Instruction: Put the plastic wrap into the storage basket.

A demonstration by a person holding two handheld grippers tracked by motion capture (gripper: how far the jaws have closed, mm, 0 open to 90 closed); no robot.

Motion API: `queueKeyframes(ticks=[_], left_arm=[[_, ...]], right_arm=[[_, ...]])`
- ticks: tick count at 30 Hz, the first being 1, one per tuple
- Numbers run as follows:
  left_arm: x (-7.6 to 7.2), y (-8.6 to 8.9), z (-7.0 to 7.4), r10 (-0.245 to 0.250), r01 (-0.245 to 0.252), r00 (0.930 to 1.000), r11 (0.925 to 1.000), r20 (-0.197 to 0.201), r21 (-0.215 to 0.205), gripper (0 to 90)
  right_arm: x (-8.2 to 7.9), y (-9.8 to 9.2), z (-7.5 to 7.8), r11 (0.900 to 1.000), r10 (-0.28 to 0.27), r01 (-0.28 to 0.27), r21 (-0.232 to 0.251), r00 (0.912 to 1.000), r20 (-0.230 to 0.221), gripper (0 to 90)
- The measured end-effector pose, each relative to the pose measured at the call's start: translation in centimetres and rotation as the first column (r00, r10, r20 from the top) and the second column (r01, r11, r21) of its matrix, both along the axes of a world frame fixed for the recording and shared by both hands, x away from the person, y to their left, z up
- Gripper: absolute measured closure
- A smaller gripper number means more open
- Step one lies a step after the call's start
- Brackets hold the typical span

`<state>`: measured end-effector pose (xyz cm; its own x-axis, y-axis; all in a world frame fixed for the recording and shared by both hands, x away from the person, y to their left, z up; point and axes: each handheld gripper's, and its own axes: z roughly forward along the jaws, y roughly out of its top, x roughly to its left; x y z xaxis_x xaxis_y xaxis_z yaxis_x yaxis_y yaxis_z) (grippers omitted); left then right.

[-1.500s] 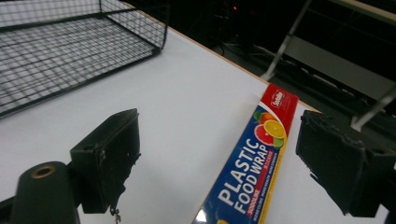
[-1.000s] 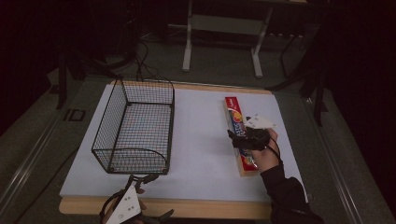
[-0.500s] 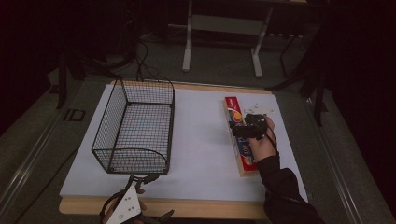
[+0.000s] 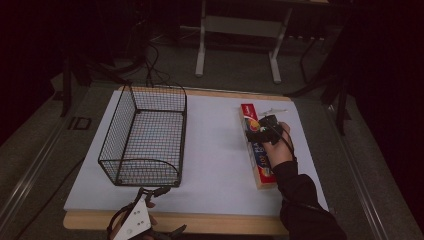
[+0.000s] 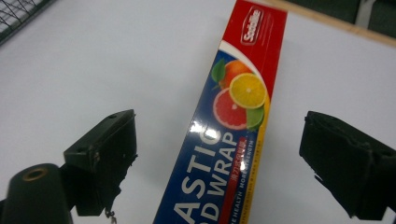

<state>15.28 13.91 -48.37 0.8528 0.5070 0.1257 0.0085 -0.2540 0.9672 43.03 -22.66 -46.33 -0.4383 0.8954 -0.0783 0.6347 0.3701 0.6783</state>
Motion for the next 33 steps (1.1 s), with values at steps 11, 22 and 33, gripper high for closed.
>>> queueKeyframes(ticks=[11,22,33], left_arm=[[0.0,0.0,0.0,-0.007,0.007,1.0000,1.0000,-0.006,0.005,0.2],[0.0,-0.1,0.0,-0.007,0.007,1.0000,0.9999,-0.001,0.013,0.2],[-0.1,0.0,0.0,-0.010,0.010,1.0000,0.9998,0.001,0.015,0.2]], right_arm=[[2.0,0.7,-0.3,0.998,-0.051,0.047,-0.029,0.9879,-0.147,10.3],[4.0,1.2,-0.5,0.986,-0.164,0.150,-0.072,0.9500,-0.266,10.0],[5.7,1.2,-1.6,0.971,-0.236,0.206,-0.119,0.8963,-0.376,9.9]])
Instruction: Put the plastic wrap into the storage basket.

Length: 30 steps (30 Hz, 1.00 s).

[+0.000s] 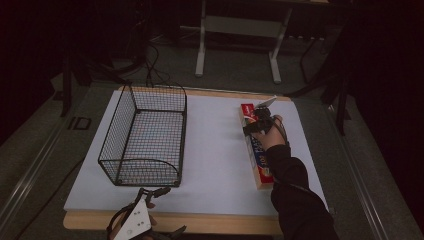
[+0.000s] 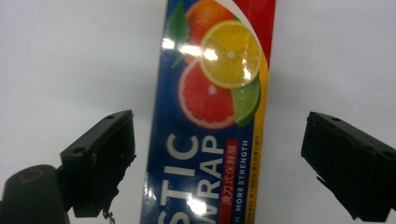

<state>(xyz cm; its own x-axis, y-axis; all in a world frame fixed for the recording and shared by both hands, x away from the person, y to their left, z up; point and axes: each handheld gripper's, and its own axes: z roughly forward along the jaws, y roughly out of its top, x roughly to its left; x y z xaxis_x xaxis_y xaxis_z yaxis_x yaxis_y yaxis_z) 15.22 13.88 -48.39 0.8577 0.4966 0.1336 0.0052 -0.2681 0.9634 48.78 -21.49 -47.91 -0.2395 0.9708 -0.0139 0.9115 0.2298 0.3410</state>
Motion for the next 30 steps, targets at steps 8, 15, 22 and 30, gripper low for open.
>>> queueKeyframes(ticks=[8,15,22,30], left_arm=[[0.0,0.0,0.0,0.000,0.000,1.0000,1.0000,-0.002,0.001,0.2],[0.1,0.0,0.0,-0.001,0.001,1.0000,1.0000,-0.003,0.004,0.2],[0.0,0.0,0.0,-0.001,0.001,1.0000,1.0000,-0.004,0.003,0.2],[0.1,0.0,-0.1,-0.002,0.002,1.0000,1.0000,-0.005,0.007,0.2]], right_arm=[[0.7,0.1,-0.8,1.000,0.005,-0.007,-0.028,0.9974,-0.072,12.6],[1.0,0.6,-1.4,1.000,-0.007,0.004,-0.028,0.9929,-0.119,16.4],[1.4,0.9,-2.2,0.999,-0.015,0.007,-0.053,0.9885,-0.150,21.3],[1.5,1.2,-2.2,0.998,-0.025,0.016,-0.057,0.9858,-0.166,37.2]])
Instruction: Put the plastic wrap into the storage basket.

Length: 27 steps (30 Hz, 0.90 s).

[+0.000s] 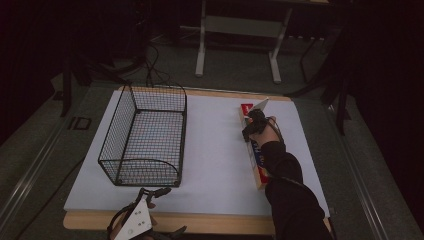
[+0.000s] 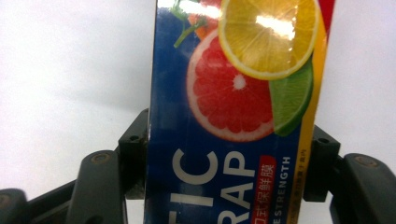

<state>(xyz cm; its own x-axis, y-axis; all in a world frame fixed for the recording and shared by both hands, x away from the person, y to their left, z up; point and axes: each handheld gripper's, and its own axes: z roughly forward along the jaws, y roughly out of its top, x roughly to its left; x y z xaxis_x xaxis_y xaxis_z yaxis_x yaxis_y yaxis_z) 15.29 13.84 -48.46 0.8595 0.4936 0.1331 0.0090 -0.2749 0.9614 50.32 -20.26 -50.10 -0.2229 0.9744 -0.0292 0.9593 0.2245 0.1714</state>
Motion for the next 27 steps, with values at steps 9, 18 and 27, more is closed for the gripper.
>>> queueKeyframes(ticks=[9,18,27], left_arm=[[0.0,0.1,0.0,0.001,-0.001,1.0000,1.0000,-0.001,-0.003,0.2],[0.0,0.0,0.0,0.001,-0.001,1.0000,1.0000,-0.001,0.001,0.2],[0.0,0.0,0.0,0.001,-0.001,1.0000,1.0000,0.000,0.001,0.2]], right_arm=[[0.0,0.0,1.2,0.999,-0.021,0.021,0.026,0.9997,0.012,39.7],[-0.4,0.0,3.7,0.999,-0.002,-0.002,0.049,0.9968,0.080,40.0],[-0.8,0.2,6.6,0.996,0.015,-0.029,0.085,0.9866,0.163,40.0]])
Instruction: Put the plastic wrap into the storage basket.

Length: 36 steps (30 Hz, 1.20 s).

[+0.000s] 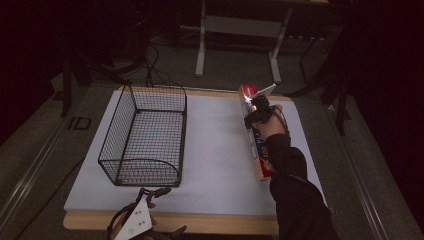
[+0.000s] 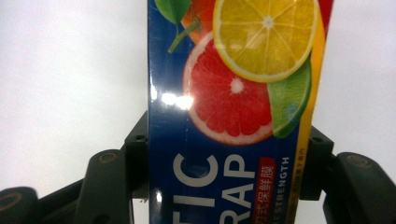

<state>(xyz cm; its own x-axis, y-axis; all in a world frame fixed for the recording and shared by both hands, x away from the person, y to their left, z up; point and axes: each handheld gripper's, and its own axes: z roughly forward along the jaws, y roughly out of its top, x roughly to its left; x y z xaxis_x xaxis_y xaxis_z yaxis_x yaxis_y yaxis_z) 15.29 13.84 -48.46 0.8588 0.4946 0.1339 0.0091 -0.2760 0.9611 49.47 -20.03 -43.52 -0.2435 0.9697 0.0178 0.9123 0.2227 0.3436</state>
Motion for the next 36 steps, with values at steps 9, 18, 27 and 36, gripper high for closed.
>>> queueKeyframes(ticks=[9,18,27,36], left_arm=[[0.0,0.0,0.0,0.000,0.000,1.0000,1.0000,0.000,-0.002,0.2],[0.1,0.0,0.0,0.000,0.000,1.0000,1.0000,-0.002,0.000,0.2],[0.1,0.0,0.0,0.004,-0.004,1.0000,1.0000,-0.001,-0.004,0.2],[-0.1,0.1,0.1,0.002,-0.002,1.0000,1.0000,0.004,-0.007,0.2]], right_arm=[[-1.0,0.9,3.4,0.998,0.042,-0.045,0.034,0.9933,0.108,40.1],[-2.2,2.6,6.6,0.992,0.077,-0.097,0.082,0.9726,0.219,40.1],[-2.7,5.1,9.2,0.987,0.106,-0.134,0.089,0.9574,0.269,40.1],[-3.0,8.4,11.1,0.980,0.148,-0.181,0.087,0.9440,0.295,40.1]])
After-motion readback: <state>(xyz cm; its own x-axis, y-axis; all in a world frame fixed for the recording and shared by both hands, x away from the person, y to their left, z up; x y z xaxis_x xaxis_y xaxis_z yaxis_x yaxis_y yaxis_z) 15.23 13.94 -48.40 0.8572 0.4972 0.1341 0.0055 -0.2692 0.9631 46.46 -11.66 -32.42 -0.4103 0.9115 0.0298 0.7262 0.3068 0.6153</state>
